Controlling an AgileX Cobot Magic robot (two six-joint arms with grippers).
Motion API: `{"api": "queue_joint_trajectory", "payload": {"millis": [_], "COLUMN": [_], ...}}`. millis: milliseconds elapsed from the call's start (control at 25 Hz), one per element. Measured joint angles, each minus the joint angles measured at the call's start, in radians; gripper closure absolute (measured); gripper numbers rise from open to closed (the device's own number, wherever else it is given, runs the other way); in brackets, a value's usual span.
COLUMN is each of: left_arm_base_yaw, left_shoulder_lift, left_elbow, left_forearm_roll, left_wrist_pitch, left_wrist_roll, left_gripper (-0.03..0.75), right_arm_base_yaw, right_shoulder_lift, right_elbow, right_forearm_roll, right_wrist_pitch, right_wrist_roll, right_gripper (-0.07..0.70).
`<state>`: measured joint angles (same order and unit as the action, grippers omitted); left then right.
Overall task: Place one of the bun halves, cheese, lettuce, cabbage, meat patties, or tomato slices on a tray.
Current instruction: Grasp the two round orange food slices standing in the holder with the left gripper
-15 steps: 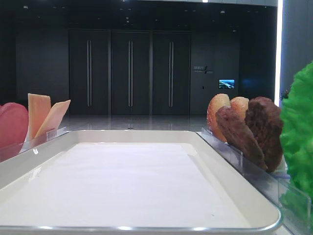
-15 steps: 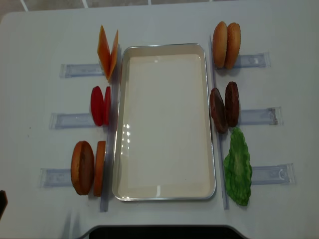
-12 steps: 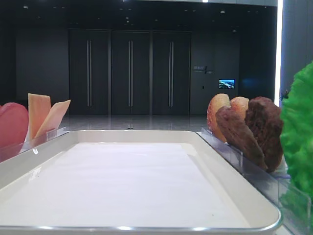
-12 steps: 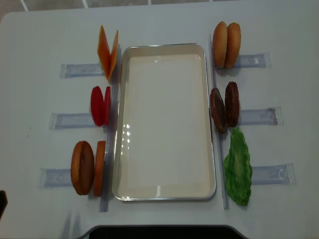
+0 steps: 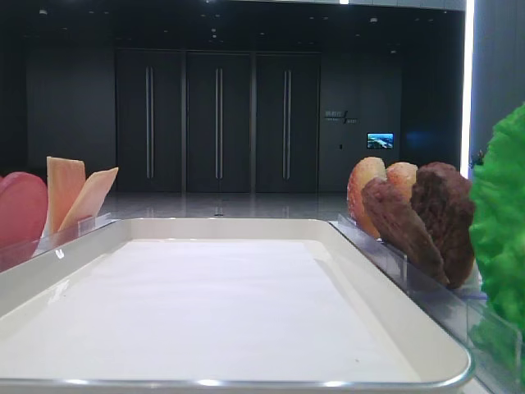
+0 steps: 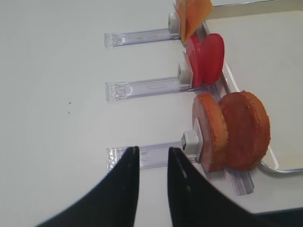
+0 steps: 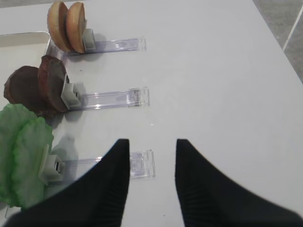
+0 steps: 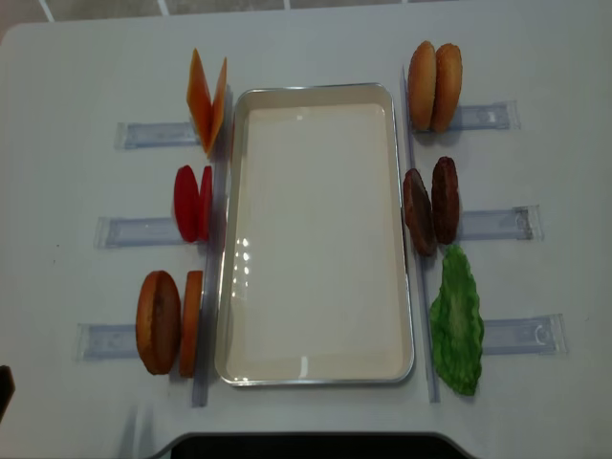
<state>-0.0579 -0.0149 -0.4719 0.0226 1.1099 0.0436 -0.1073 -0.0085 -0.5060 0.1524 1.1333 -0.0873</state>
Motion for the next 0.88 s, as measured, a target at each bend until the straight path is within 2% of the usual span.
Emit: {"api": "queue_joint_trajectory", "payload": {"millis": [440,560,680,880], "left_arm_base_yaw": [0.0,0.0,0.0,0.0], "left_shoulder_lift": [0.0,0.017,0.136,0.435], "left_elbow": [0.0,-0.011,-0.027,-0.111], "left_forearm_roll": [0.003,0.021,0.034,0.029], "left_wrist_pitch": [0.0,0.02,0.029,0.025], "left_wrist_roll": [-0.003,-0.044,-0.11,-0.135], "left_gripper": [0.558,0.554,0.528,0.457], "right_arm_base_yaw": [0.0,0.0,0.0,0.0], "right_shoulder_lift": [0.0,0.0,0.0,0.0], "right_elbow": [0.0,0.0,0.0,0.0], "right_forearm_roll": [0.0,0.0,0.0,0.0], "right_wrist_pitch": [0.0,0.0,0.0,0.0], "right_wrist_roll": [0.0,0.0,0.0,0.0], "right_gripper": [0.398,0.398,0.398,0.398]}}
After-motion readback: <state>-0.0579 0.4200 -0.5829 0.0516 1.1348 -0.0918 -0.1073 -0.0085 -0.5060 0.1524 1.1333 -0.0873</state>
